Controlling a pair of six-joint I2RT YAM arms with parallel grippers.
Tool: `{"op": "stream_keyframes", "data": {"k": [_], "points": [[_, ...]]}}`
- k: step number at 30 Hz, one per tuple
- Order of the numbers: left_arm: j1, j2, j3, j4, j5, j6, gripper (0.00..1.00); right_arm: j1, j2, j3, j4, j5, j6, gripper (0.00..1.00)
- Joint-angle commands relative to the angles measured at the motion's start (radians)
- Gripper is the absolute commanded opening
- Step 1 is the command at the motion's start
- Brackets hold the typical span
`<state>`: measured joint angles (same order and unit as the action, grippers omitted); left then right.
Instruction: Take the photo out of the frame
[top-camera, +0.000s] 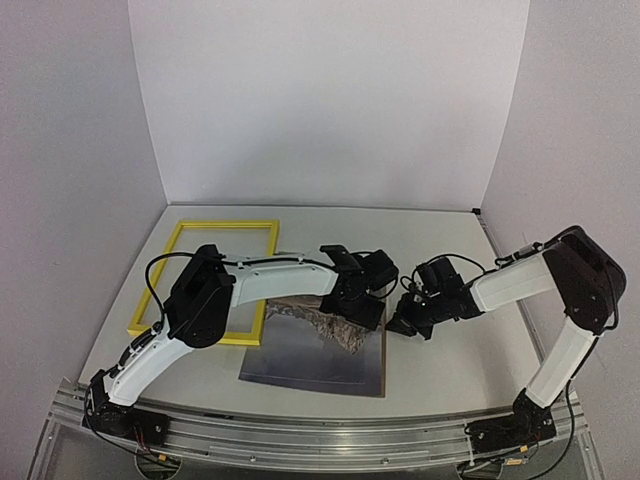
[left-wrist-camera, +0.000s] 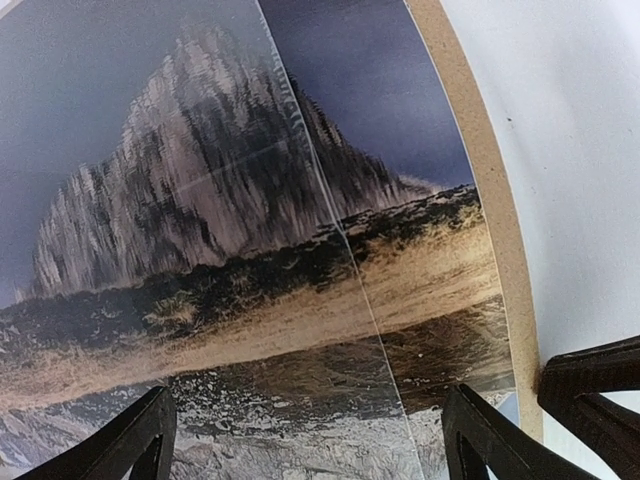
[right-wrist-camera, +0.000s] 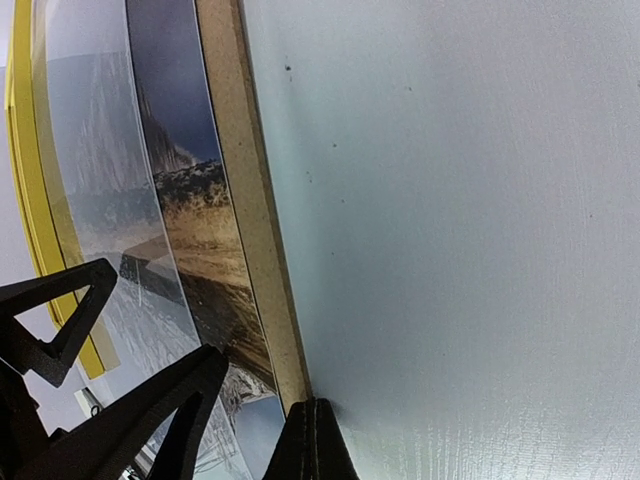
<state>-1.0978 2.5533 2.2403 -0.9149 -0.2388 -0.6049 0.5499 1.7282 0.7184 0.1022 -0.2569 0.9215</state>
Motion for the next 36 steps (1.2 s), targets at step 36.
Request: {"op": "stream_keyframes", "data": {"k": [36], "points": [[0.179, -0.302, -0.629, -0.183, -0.273, -0.203, 0.8, 0.073, 0.165, 0.119, -0.34, 0.239, -0.068, 0.0]]}}
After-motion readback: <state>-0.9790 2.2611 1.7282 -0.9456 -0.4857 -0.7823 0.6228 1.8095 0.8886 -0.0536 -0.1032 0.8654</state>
